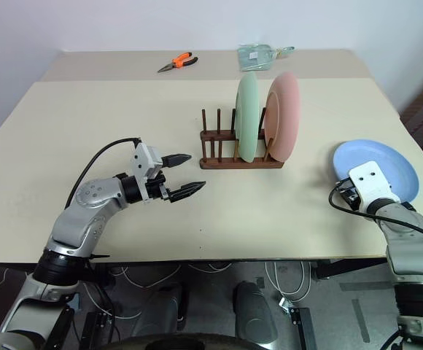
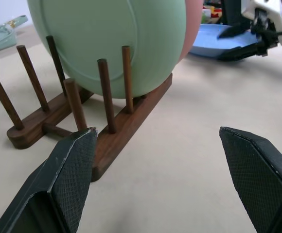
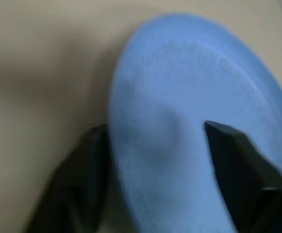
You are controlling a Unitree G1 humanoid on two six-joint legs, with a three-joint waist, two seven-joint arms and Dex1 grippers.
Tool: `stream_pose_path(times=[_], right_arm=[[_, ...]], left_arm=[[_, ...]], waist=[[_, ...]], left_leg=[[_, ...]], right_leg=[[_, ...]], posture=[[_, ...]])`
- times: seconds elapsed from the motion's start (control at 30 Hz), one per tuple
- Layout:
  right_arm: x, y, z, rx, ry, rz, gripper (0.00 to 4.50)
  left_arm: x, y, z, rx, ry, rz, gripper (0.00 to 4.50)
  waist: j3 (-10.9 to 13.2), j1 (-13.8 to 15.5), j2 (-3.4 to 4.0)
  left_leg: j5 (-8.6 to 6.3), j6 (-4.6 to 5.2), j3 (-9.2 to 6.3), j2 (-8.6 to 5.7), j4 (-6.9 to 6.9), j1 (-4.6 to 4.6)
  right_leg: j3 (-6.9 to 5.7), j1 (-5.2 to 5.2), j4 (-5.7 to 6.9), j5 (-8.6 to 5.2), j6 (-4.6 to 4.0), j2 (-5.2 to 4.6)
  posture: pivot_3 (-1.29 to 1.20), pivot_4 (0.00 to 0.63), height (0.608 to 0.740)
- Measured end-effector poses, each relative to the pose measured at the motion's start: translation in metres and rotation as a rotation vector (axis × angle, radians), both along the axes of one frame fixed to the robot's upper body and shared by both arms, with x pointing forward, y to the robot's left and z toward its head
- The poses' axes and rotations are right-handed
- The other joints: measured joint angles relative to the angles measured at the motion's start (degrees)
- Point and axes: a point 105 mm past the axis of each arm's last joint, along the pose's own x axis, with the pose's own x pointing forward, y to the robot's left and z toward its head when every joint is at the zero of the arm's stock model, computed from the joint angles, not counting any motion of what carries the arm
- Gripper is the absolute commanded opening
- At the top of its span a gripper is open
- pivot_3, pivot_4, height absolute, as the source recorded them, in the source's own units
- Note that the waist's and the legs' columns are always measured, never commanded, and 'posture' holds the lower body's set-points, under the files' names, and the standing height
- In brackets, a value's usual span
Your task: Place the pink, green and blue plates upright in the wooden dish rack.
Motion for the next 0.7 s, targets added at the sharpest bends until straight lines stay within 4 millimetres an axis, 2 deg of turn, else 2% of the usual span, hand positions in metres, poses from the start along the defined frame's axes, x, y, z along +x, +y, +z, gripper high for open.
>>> stream_pose_path(times=[0.07, 0.1, 0.27, 0.33, 0.4, 0.47, 0.5, 0.57, 0.63, 0.7], right_arm=[[0.002, -0.002, 0.000, 0.001, -0.003, -0.010, 0.38], [0.003, -0.001, 0.002, 0.001, -0.012, -0.007, 0.05], [0.011, 0.004, 0.017, -0.023, -0.075, 0.013, 0.05], [0.019, 0.012, 0.036, -0.045, -0.150, 0.043, 0.05], [0.032, 0.029, 0.078, -0.022, -0.313, 0.086, 0.05], [0.039, 0.053, 0.141, 0.073, -0.545, 0.167, 0.05], [0.037, 0.068, 0.173, 0.124, -0.658, 0.226, 0.05], [0.018, 0.103, 0.240, 0.288, -0.883, 0.404, 0.05], [-0.001, 0.129, 0.273, 0.455, -0.964, 0.569, 0.05], [-0.017, 0.152, 0.288, 0.679, -0.951, 0.750, 0.05]], left_arm=[[0.000, 0.000, 0.000, 0.001, -0.004, 0.002, 4.14], [0.000, 0.001, 0.000, 0.002, -0.006, 0.003, 4.14], [0.000, 0.003, -0.002, 0.014, -0.008, 0.015, 4.14], [0.002, 0.006, -0.003, 0.024, -0.025, 0.035, 4.14], [0.007, 0.010, -0.002, 0.025, -0.043, 0.067, 4.14], [0.013, 0.015, -0.001, 0.019, -0.062, 0.107, 4.14], [0.016, 0.019, -0.001, 0.019, -0.074, 0.132, 4.14], [0.025, 0.029, 0.000, 0.031, -0.107, 0.190, 4.14], [0.031, 0.039, 0.000, 0.043, -0.136, 0.236, 4.14], [0.035, 0.047, 0.000, 0.053, -0.148, 0.268, 4.14]], waist=[[0.00, -0.03, 0.00], [0.00, -0.03, 0.00], [0.00, -0.09, 0.01], [0.03, -0.36, 0.06], [0.08, -0.64, 0.16], [0.14, -0.65, 0.26], [0.14, -0.54, 0.26], [0.14, -0.22, 0.24], [0.11, 0.35, 0.13], [0.09, 1.07, 0.10]], left_leg=[[0.00, 0.00, -0.01, 0.00, 0.00, 0.00], [0.00, 0.00, -0.01, 0.00, 0.00, 0.00], [0.00, 0.00, -0.01, 0.00, 0.00, 0.00], [0.00, 0.00, -0.01, 0.00, 0.00, 0.01], [0.00, 0.00, 0.03, 0.00, 0.01, 0.02], [0.00, 0.00, 0.00, 0.01, -0.01, 0.03], [0.00, 0.00, -0.03, 0.03, -0.02, 0.03], [0.00, 0.00, -0.18, 0.03, -0.07, -0.03], [-0.01, 0.02, -0.29, 0.03, -0.08, -0.11], [-0.02, 0.03, -0.27, -0.01, -0.07, -0.15]], right_leg=[[0.00, 0.00, 0.01, 0.01, 0.02, 0.00], [0.00, 0.00, 0.01, 0.01, 0.02, 0.00], [0.00, 0.00, 0.01, 0.01, 0.03, 0.00], [0.01, -0.02, 0.03, 0.02, 0.03, 0.00], [0.06, -0.07, 0.07, 0.04, 0.01, 0.01], [0.06, -0.09, 0.12, 0.05, 0.03, 0.04], [0.04, -0.09, 0.12, 0.05, 0.04, 0.07], [-0.09, -0.07, 0.12, 0.04, 0.04, 0.07], [-0.25, -0.05, 0.07, 0.04, 0.04, 0.02], [-0.26, -0.04, 0.01, 0.04, 0.04, -0.06]], posture=[[0.00, 0.150, 0.740], [0.00, 0.150, 0.740], [0.00, 0.150, 0.740], [0.00, 0.150, 0.740], [0.00, 0.150, 0.740], [0.00, 0.150, 0.740], [0.00, 0.150, 0.740], [0.00, 0.150, 0.740], [0.00, 0.150, 0.740], [0.00, 0.150, 0.740]])
